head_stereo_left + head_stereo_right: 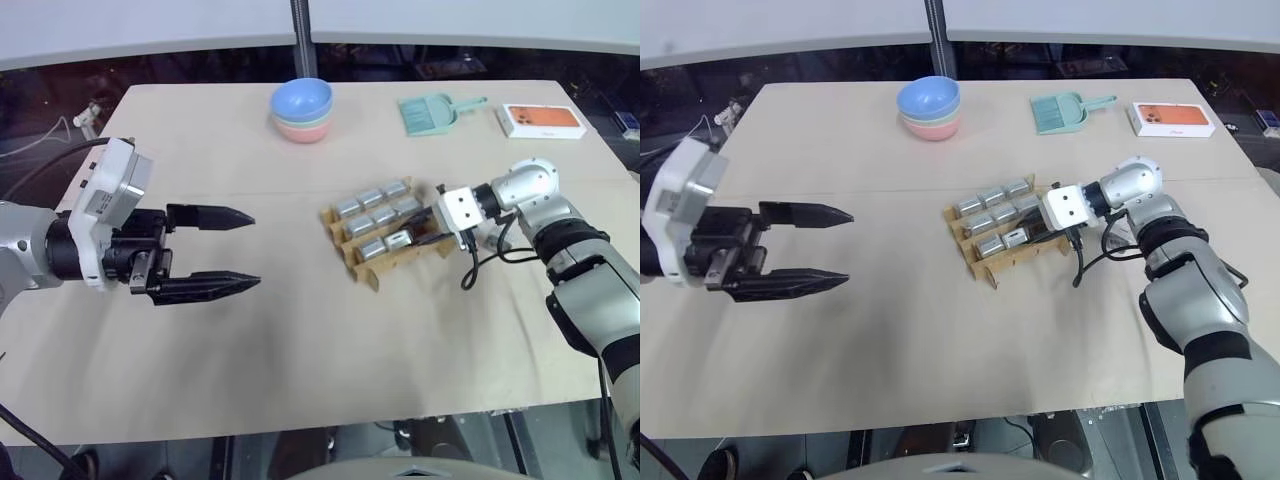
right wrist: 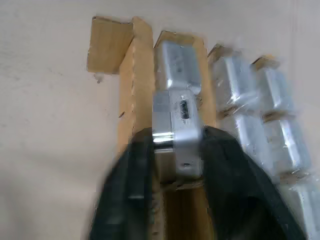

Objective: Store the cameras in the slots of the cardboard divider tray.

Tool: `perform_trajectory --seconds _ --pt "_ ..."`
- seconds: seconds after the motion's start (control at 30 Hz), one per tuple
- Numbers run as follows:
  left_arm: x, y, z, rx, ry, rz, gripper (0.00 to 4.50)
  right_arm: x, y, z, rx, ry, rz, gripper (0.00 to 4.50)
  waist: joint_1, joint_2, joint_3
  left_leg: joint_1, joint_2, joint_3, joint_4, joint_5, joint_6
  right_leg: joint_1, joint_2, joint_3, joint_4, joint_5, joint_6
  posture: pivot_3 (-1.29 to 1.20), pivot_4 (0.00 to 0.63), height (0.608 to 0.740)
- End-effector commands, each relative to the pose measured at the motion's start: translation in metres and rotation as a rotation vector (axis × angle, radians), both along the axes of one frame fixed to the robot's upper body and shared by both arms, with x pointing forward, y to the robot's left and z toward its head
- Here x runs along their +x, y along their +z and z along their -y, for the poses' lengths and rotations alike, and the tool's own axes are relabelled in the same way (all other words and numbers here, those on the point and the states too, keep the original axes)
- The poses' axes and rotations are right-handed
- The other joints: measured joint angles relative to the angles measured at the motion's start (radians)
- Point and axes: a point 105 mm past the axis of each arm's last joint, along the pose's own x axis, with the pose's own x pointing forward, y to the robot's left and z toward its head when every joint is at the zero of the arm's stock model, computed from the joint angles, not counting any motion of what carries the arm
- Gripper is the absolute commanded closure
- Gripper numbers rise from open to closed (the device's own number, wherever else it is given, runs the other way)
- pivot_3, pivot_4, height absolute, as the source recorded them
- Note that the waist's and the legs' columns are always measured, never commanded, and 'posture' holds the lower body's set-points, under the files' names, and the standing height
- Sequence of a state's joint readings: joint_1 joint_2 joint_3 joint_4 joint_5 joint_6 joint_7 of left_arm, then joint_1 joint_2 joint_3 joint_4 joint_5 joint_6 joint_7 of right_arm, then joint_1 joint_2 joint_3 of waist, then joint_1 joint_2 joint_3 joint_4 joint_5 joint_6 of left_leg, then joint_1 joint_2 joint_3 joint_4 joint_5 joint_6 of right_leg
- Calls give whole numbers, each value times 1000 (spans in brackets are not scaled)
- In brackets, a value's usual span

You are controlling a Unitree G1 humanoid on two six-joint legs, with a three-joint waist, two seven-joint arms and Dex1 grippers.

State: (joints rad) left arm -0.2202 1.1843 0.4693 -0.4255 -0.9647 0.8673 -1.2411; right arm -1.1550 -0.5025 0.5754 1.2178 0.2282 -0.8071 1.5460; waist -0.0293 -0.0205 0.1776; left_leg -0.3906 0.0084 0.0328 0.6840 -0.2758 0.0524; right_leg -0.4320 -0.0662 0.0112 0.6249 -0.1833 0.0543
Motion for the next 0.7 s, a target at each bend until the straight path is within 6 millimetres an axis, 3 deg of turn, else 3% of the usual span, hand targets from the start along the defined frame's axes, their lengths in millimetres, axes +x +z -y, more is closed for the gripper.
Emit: perform_trajectory --seconds 0.03,0.1,0.33,0.53,0.7 --pt "-1 7 3 7 -17 43 0 -7 -14 6 -46 23 -62 947 -2 0 0 0 0 0 0 0 0 0 0 0 0 0 0 0 150 740" --pt "-1 7 4 6 -23 43 0 -6 -10 5 -26 16 -51 17 -5 0 0 0 0 0 0 0 0 0 0 0 0 0 0 0 150 740" --pt "1 7 6 1 -37 38 0 2 14 9 164 -74 -79 17 -7 1 1 -1 0 0 0 0 0 -1 0 0 0 0 0 0 150 740" --pt "3 6 9 -5 -54 33 0 8 57 26 407 -169 -76 17 -8 3 3 -3 0 0 0 0 0 -2 0 0 0 0 0 0 150 740" --pt "4 6 11 -6 -72 30 0 10 55 59 433 -364 -68 17 -1 4 3 -4 0 -1 0 0 0 -2 0 -1 0 0 0 0 150 740"
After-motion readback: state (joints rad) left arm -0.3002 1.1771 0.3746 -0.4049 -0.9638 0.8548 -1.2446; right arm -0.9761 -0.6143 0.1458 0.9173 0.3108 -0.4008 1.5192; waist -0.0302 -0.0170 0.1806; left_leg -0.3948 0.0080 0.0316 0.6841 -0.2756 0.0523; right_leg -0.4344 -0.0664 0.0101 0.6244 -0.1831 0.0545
